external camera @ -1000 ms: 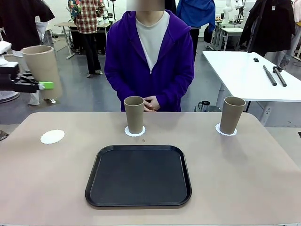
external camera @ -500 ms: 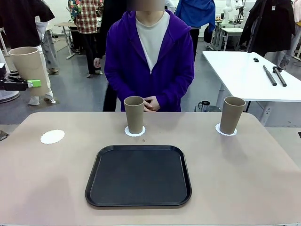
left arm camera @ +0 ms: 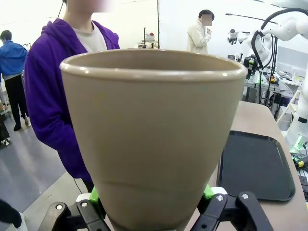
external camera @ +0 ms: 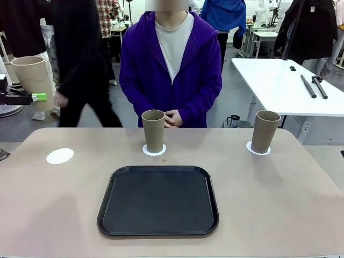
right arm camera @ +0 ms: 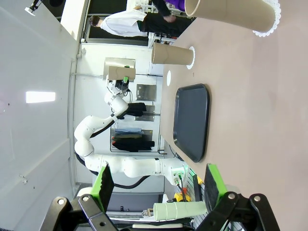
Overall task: Place coasters on the table and set cups on them.
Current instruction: Take one Reusable plastic cup from the Flat Tray and place it on a coaster set by the human.
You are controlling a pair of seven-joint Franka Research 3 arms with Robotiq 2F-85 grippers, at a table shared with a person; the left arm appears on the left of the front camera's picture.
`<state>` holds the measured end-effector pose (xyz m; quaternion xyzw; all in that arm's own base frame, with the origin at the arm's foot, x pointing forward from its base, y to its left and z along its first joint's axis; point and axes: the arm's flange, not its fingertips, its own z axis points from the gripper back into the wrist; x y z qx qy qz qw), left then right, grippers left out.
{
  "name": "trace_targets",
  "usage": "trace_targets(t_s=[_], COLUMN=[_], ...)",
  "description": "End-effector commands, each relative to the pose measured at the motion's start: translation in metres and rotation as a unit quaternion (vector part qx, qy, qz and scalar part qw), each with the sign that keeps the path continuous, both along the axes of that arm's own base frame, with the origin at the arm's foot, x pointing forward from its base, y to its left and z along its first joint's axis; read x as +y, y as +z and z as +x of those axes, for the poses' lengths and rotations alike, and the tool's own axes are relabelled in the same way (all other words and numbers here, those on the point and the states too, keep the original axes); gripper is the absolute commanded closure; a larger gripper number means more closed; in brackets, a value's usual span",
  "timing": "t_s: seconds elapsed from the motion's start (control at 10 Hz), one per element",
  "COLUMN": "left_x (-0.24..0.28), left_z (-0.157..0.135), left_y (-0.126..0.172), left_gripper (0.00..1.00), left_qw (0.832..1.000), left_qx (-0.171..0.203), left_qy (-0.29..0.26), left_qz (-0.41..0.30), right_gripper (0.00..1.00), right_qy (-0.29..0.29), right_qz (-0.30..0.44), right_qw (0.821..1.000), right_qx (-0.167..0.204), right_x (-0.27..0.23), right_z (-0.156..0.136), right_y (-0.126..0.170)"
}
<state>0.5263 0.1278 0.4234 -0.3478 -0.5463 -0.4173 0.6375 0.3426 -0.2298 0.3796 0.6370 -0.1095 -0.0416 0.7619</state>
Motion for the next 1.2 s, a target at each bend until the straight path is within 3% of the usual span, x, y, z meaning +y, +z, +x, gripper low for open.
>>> trace_targets(t_s=[0.0,0.3,0.5,0.7,0.9,1.1], left_x=[-0.001,0.0,0.021,0.04,0.048,0.047], left_z=[-0.001,0.0,0.011,0.01,0.011,0.0], left_y=[0.002,0.0,-0.034,-0.073,-0.11,-0.132], left_gripper=[0.18,0.18,0.18,0.18,0.18,0.18], left_qw=[1.0,1.0,0.999,0.998,0.996,0.992], left_qx=[-0.001,0.0,0.024,0.008,0.024,0.011], left_qy=[0.0,0.0,-0.04,-0.063,-0.082,-0.123], left_qz=[0.0,0.0,-0.025,-0.03,-0.008,-0.018], right_gripper=[0.0,0.0,0.0,0.0,0.0,0.0], right_qy=[0.001,0.001,0.001,0.001,0.001,0.001], right_qz=[0.001,0.001,0.001,0.001,0.001,0.001], right_qw=[1.0,1.0,1.0,1.0,1.0,1.0], right_qx=[0.003,0.003,0.003,0.003,0.003,0.003], right_x=[0.0,0.0,0.0,0.0,0.0,0.0], right_z=[-0.001,-0.001,-0.001,-0.001,-0.001,-0.001], right_y=[0.001,0.001,0.001,0.001,0.001,0.001])
